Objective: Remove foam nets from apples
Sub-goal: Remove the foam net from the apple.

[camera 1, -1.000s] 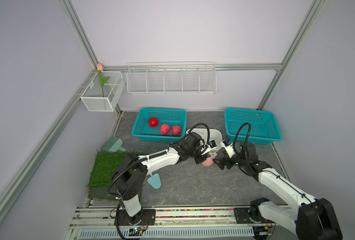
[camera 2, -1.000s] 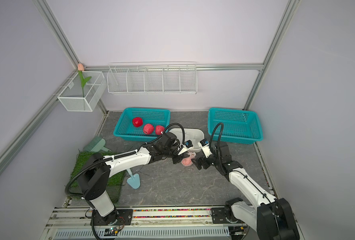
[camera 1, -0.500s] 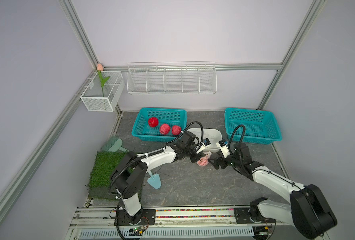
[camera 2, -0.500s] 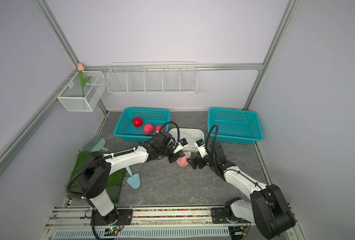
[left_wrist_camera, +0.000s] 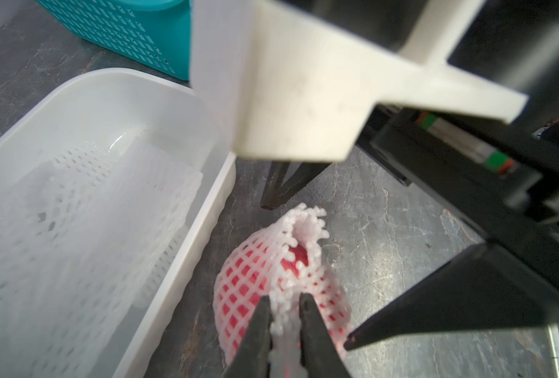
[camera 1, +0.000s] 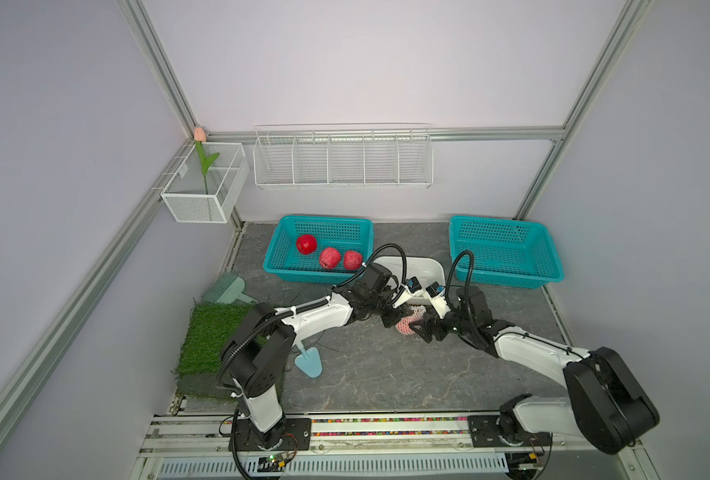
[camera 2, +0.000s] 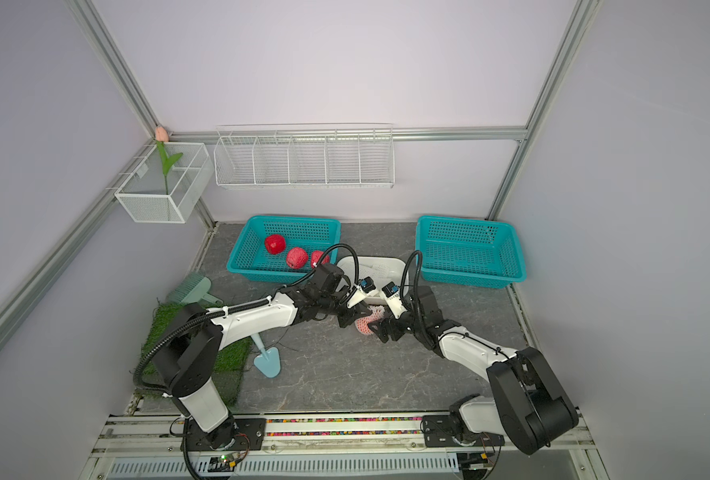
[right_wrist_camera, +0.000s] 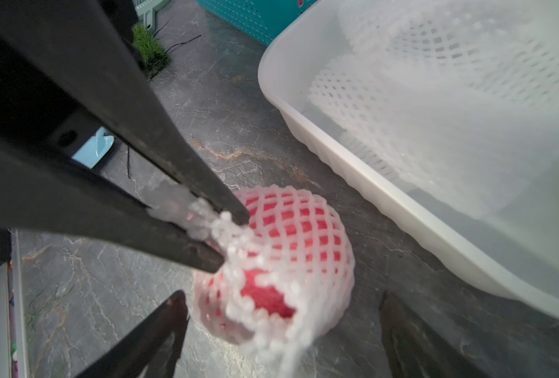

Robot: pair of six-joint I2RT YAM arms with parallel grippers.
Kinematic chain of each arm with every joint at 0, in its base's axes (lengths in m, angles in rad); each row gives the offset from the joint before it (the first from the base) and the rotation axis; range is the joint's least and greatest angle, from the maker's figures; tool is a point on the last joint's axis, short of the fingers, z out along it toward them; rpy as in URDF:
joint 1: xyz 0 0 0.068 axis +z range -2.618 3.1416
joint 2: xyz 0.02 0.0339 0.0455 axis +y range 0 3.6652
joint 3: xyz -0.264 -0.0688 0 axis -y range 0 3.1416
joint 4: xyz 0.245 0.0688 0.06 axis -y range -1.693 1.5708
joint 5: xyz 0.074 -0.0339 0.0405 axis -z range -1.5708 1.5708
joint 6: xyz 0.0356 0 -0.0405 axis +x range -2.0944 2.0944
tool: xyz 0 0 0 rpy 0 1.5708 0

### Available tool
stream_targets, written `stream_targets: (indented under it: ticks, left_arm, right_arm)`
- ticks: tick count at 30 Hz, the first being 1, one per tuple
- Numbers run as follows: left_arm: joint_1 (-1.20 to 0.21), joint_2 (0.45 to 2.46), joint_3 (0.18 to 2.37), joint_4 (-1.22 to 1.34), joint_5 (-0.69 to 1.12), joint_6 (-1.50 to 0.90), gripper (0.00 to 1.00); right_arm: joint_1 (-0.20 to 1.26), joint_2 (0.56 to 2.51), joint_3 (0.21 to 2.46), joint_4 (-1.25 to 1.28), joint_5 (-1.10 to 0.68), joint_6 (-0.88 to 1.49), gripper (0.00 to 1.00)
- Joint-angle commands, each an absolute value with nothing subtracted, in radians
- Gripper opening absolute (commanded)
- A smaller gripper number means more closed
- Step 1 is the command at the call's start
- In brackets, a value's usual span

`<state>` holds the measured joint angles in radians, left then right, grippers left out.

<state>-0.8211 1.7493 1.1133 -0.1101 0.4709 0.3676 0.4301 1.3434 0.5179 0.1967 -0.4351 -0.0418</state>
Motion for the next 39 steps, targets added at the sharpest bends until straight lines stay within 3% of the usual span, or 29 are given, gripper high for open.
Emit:
stream_targets:
  ticks: [1,7,11,14,18,19,21,24,25,26,31,39]
  left_arm:
    - [-0.825,1.734,1.106,-0.093,0.497,0.363,0.18]
    - [-0.826,1.736,1.112,-0.093,0.495,0.358,0.18]
    - [-0.826,1.735,1.114,-0.086,0.503,0.349,0.18]
    - [-0.826,1.734,1.114,-0.082,0.507,0.344,0.18]
    - [-0.826,1.731,1.114,-0.085,0.502,0.341,0.19]
    - [-0.825,1.73,1.114,-0.087,0.496,0.342,0.22]
    - [-0.826,1.726,1.114,-0.093,0.473,0.341,0.36]
    - [-0.825,1.707,1.097,-0.079,0.393,0.328,0.72]
    - [-0.821,1.692,1.085,-0.065,0.373,0.328,0.93]
    - [-0.816,1.674,1.07,-0.048,0.358,0.329,0.99]
    - [-0.803,1.625,1.053,-0.073,0.334,0.339,0.99]
    - [-0.755,1.625,0.994,-0.077,0.481,0.384,0.99]
  right_arm:
    - [0.434,1.369,0.549,0.232,-0.504,-0.095,0.88]
    - [0.435,1.365,0.571,0.193,-0.571,-0.11,0.68]
    - [0.435,1.372,0.591,0.158,-0.598,-0.112,0.43]
    - [0.435,1.393,0.613,0.127,-0.6,-0.112,0.31]
    - [0.434,1.401,0.627,0.115,-0.597,-0.104,0.23]
    - [0.435,1.398,0.628,0.118,-0.595,-0.098,0.2]
    - [0.435,1.389,0.631,0.125,-0.595,-0.087,0.16]
    - [0.434,1.371,0.631,0.13,-0.593,-0.075,0.12]
    - [0.434,1.366,0.633,0.122,-0.59,-0.077,0.1]
    - [0.434,1.359,0.638,0.109,-0.589,-0.08,0.08]
    - [0.435,1.331,0.654,0.057,-0.58,-0.095,0.07]
    - [0.435,1.297,0.7,-0.039,-0.565,-0.14,0.07]
